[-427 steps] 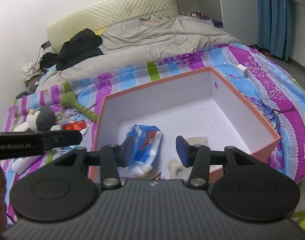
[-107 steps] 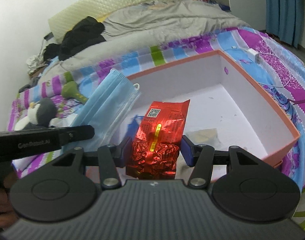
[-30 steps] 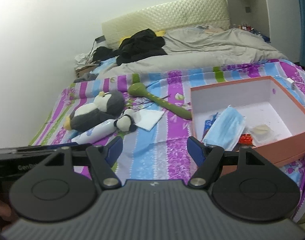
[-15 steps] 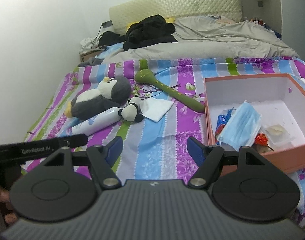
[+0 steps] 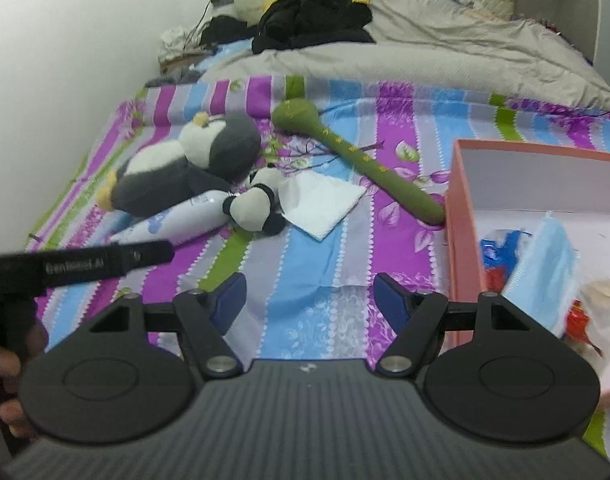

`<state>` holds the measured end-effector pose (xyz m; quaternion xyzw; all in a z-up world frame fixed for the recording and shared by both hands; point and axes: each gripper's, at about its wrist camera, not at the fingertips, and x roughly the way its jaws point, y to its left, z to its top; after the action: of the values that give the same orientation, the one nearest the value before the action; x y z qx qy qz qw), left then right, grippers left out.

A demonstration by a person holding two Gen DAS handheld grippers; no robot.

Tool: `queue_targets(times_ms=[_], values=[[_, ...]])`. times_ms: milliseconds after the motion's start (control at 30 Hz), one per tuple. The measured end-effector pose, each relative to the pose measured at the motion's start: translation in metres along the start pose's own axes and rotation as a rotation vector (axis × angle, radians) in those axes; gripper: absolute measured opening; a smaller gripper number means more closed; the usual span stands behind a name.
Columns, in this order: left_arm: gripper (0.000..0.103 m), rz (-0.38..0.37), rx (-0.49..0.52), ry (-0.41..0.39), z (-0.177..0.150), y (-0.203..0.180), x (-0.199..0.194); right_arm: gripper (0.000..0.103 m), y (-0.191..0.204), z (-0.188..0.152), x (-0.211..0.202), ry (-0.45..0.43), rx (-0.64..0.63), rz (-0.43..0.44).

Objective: Organize soft objects
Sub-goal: 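Grasp the small panda plush with the left tool while the right tool grasps the white towel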

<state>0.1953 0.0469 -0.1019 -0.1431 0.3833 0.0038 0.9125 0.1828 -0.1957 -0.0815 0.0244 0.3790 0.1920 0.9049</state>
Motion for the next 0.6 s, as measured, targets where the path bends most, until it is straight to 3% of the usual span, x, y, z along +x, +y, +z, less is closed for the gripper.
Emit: queue_targets(times_ms=[133, 367, 433, 600], values=[[0.051, 0.012, -0.016, 0.026, 0.015, 0.012, 0.041, 0.071, -0.005, 0.007, 0.039, 0.038, 0.020, 0.006], [0.051, 0.042, -0.022, 0.034, 0.037, 0.028, 0.104, 0.060, -0.016, 0.022, 0.106, 0.078, 0.062, 0.025], [0.051, 0.038, -0.025, 0.033, 0.043, 0.032, 0.119, 0.053, -0.021, 0.026, 0.123, 0.089, 0.075, 0.028], [0.051, 0.057, 0.057, 0.018, 0.058, 0.029, 0.154, 0.046, -0.032, 0.036, 0.165, 0.103, 0.126, 0.052]])
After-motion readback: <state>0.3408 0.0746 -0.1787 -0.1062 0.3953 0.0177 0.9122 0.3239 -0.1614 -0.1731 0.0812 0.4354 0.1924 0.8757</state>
